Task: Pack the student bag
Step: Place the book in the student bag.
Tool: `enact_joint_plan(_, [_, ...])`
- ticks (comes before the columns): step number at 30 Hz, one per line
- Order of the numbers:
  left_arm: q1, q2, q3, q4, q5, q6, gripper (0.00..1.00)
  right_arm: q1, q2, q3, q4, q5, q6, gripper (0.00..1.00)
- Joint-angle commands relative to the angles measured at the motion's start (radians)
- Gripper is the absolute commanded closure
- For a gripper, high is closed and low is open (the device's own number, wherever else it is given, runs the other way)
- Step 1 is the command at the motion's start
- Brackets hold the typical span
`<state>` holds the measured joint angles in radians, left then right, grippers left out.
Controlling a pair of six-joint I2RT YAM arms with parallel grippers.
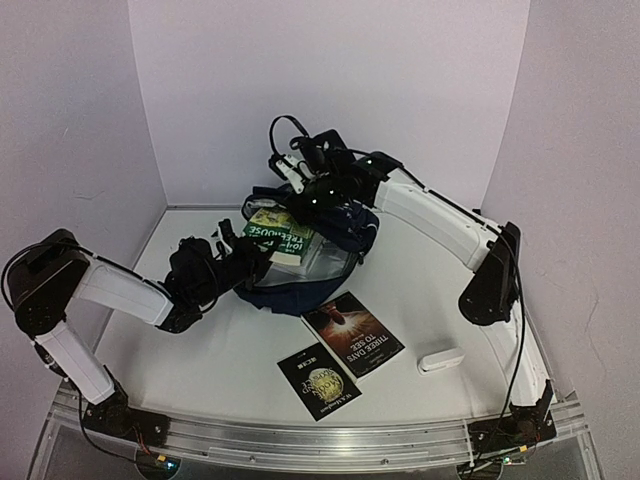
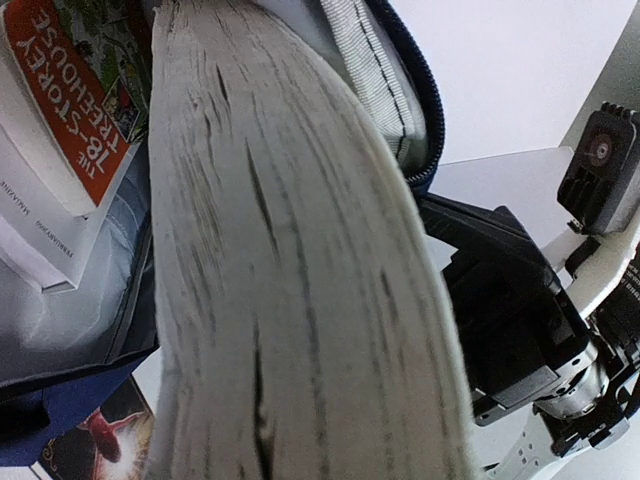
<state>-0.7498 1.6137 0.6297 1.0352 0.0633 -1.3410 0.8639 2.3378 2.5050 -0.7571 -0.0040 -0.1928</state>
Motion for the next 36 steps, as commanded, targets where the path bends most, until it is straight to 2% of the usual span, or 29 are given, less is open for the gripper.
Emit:
enact_joint_plan(1, [0.025,0.011,0.092,0.199,0.051,-0.007,1.0,0.003,-0.113,0.005,0.093,-0.048,0.016,1.0])
enact_joint_plan(9, [0.116,0.213,0.11,0.224,0.054,-0.155,1.0,0.003,-0.127,-0.014,0.095,-0.068,0.012,1.0])
enact_joint_plan(16, [0.143,0.409,0.252,0.267,0.153,-0.221,1.0,0.003,-0.155,-0.065,0.095,-0.114,0.03,1.0])
enact_joint_plan(19, [0.143,0.417,0.308,0.188,0.164,-0.218,1.0,0.006,-0.166,-0.087,0.094,-0.157,0.039,1.0])
enact_joint_plan(24, [0.149,0.423,0.465,-0.051,0.213,-0.171,1.0,0.026,-0.177,-0.123,0.094,-0.173,0.03,1.0])
enact_joint_plan(32, [0.158,0.499,0.631,-0.26,0.232,-0.135,1.0,0.037,-0.181,-0.136,0.093,-0.176,0.032,1.0])
enact_joint_plan(34, [0.159,0.504,0.638,-0.28,0.24,-0.123,0.97,0.037,-0.18,-0.135,0.094,-0.165,0.027,1.0])
enact_joint_plan(36, [0.157,0.497,0.619,-0.279,0.248,-0.119,0.86,0.037,-0.18,-0.132,0.095,-0.153,0.02,1.0])
